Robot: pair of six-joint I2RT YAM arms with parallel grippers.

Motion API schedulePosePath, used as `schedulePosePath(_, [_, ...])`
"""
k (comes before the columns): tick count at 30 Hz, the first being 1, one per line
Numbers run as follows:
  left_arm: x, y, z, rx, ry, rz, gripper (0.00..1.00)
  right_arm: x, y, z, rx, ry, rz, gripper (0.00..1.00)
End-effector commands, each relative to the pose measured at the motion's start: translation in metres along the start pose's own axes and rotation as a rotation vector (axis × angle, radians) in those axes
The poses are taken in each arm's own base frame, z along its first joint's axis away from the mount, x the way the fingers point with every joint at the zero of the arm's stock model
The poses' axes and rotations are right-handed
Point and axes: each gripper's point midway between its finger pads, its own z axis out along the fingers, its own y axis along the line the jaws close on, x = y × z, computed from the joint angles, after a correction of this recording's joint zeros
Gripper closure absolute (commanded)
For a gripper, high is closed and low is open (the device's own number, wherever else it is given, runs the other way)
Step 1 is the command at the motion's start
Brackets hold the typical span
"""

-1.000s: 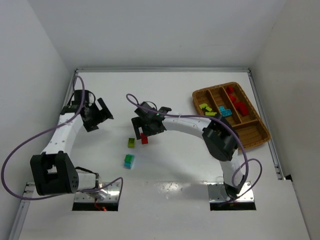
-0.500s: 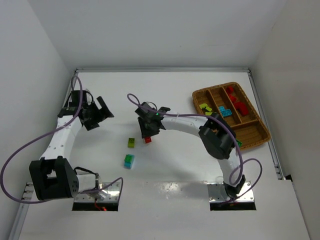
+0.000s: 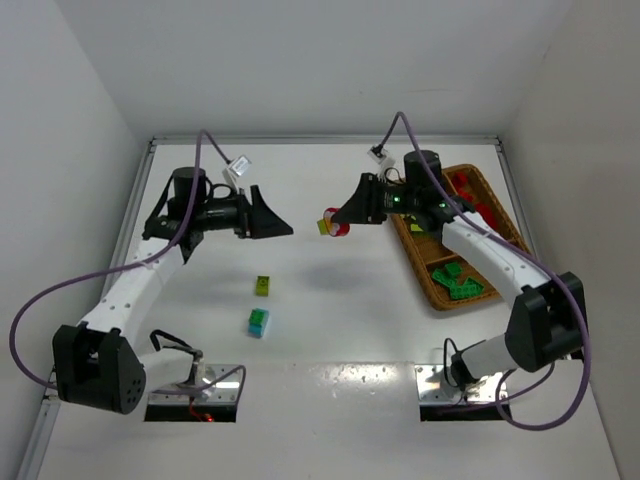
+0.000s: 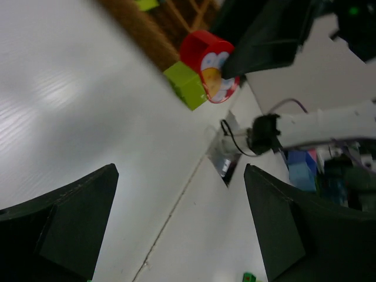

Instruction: Sort the legos into containers by color

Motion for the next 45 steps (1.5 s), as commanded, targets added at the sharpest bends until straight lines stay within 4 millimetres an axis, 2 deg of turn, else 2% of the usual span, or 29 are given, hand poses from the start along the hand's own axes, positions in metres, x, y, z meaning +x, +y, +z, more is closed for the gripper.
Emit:
schedulePosePath(1, [0.001,-0.065,-0.001,0.298,0.06,0.184,0.05,0.006,0.064,-0.022,-0.307,0.078,-0.126,0.96])
schedulePosePath(3, [0.009,-0.074,0.009,0.334,0.1,0.209,0.05,0.004,0.078,-0.028,-0.363,0.091,-0.158,0.98])
schedulePosePath(5, [0.012,-0.082,0.013,0.378,0.131,0.231,0.05,0.006,0.084,-0.028,-0.378,0.104,-0.161,0.98])
schedulePosePath(6, [0.018,-0.081,0.019,0.394,0.159,0.226,0.05,0.004,0.088,-0.03,-0.391,0.106,-0.171,0.98])
schedulePosePath(8, [0.018,-0.082,0.019,0.413,0.17,0.235,0.05,0.004,0.09,-0.031,-0.401,0.108,-0.171,0.99])
schedulePosePath(12, [0.023,-0.096,0.021,0.492,0.212,0.283,0.08,0.008,0.098,-0.037,-0.444,0.114,-0.182,0.99])
schedulePosePath(19, [0.027,-0.095,0.032,0.507,0.24,0.283,0.18,0.014,0.107,-0.034,-0.473,0.142,-0.186,0.99])
schedulePosePath(21, [0.024,-0.097,0.032,0.51,0.236,0.291,0.25,0.018,0.105,-0.028,-0.474,0.159,-0.173,0.99])
schedulePosePath(22, [0.025,-0.094,0.034,0.507,0.241,0.282,0.26,0.019,0.11,-0.028,-0.484,0.164,-0.183,0.99])
schedulePosePath(24, [0.023,-0.096,0.034,0.509,0.237,0.289,0.36,0.02,0.112,-0.025,-0.491,0.172,-0.185,0.99])
schedulePosePath(25, [0.022,-0.095,0.035,0.501,0.232,0.29,0.36,0.02,0.112,-0.025,-0.492,0.17,-0.194,0.99])
schedulePosePath(28, [0.021,-0.094,0.036,0.493,0.228,0.29,0.48,0.022,0.108,-0.022,-0.482,0.185,-0.17,0.99])
schedulePosePath(29, [0.021,-0.092,0.037,0.49,0.235,0.271,0.6,0.022,0.107,-0.022,-0.483,0.183,-0.18,0.99])
schedulePosePath(31, [0.018,-0.093,0.038,0.483,0.225,0.279,0.74,0.02,0.101,-0.021,-0.452,0.17,-0.168,1.0])
schedulePosePath(32, [0.016,-0.091,0.04,0.462,0.216,0.27,0.89,0.019,0.101,-0.021,-0.436,0.161,-0.164,1.0])
schedulePosePath(33, [0.015,-0.09,0.041,0.453,0.211,0.27,0.95,0.015,0.092,-0.021,-0.397,0.144,-0.15,1.0])
schedulePosePath(34, [0.016,-0.085,0.044,0.439,0.215,0.255,1.0,0.001,0.076,-0.023,-0.313,0.087,-0.122,1.0])
schedulePosePath(37, [0.011,-0.072,0.051,0.388,0.2,0.225,1.0,-0.031,0.037,-0.036,-0.124,-0.06,-0.088,1.0])
schedulePosePath(38, [0.01,-0.065,0.053,0.364,0.198,0.199,1.0,-0.033,0.022,-0.04,-0.069,-0.07,-0.046,1.0])
schedulePosePath(40, [0.008,-0.06,0.058,0.35,0.203,0.177,1.0,-0.05,0.01,-0.054,-0.005,-0.151,-0.036,1.0])
schedulePosePath(43, [-0.001,-0.051,0.072,0.31,0.194,0.159,1.0,-0.069,-0.027,-0.076,0.117,-0.234,0.025,1.0])
schedulePosePath(44, [-0.004,-0.041,0.08,0.287,0.197,0.135,1.0,-0.084,-0.038,-0.089,0.169,-0.287,0.021,1.0])
schedulePosePath(45, [-0.004,-0.042,0.089,0.273,0.202,0.118,1.0,-0.089,-0.068,-0.101,0.334,-0.336,0.087,1.0])
